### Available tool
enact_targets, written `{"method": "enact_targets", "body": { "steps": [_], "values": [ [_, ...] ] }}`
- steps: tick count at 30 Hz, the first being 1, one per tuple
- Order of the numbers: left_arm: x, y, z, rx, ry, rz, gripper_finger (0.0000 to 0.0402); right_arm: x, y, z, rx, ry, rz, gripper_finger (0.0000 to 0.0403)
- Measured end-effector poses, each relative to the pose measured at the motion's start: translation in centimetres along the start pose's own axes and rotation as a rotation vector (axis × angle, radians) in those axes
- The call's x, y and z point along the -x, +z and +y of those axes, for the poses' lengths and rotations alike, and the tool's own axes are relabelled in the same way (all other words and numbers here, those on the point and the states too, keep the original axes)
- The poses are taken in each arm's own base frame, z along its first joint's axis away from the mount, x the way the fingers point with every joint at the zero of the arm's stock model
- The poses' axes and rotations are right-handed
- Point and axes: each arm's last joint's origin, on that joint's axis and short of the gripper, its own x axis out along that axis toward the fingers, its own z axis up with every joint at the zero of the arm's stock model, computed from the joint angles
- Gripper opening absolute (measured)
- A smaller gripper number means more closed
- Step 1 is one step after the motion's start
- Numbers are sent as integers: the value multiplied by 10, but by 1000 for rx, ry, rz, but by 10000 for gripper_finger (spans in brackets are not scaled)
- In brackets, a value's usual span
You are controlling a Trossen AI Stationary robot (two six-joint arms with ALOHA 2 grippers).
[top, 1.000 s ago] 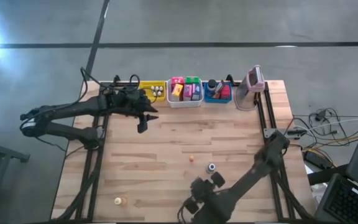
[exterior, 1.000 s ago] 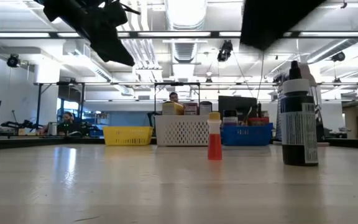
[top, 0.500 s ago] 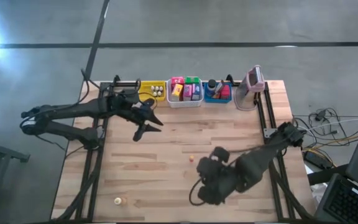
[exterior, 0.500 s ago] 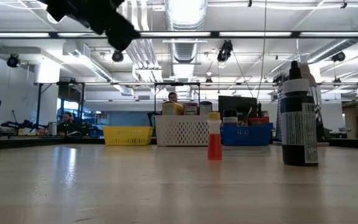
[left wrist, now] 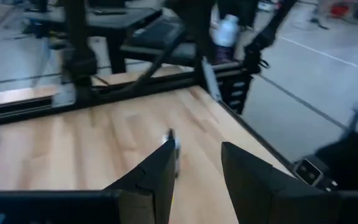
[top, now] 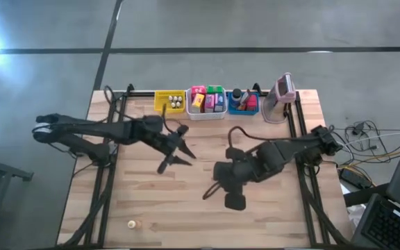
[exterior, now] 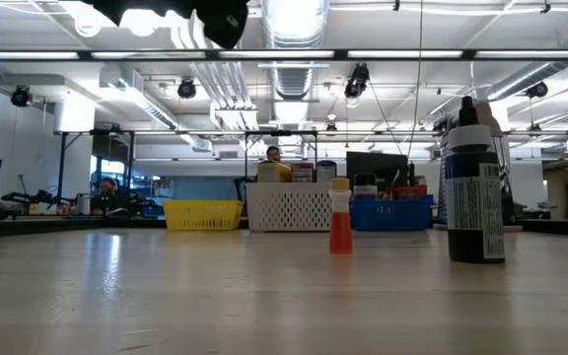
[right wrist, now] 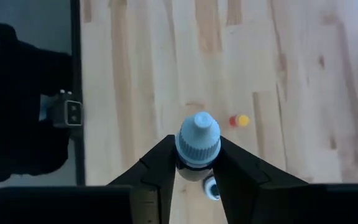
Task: Pick & Place Kitchen Items
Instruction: Put the black food coloring bottle into the yellow basket
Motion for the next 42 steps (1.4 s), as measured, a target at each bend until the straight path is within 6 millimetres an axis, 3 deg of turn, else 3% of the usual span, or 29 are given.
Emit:
{"method": "enact_targets", "body": {
  "steps": [8,16,25,34,42],
  "values": [
    [-26,9,-16,8,142,25,136,-2,9,-19,26,-28,0,75],
    [-35,31,-18,6,164,-27,148,-4,17,-36,52,-59,-2,99],
    [-46,36,-13,3,188,26,223,-4,18,-39,73,-69,3,75],
    [-52,53,-9,35,204,53,229,-4,17,-40,68,-75,10,101],
    [-58,53,-12,49,194,66,229,-5,17,-41,82,-100,2,78]
  ]
}}
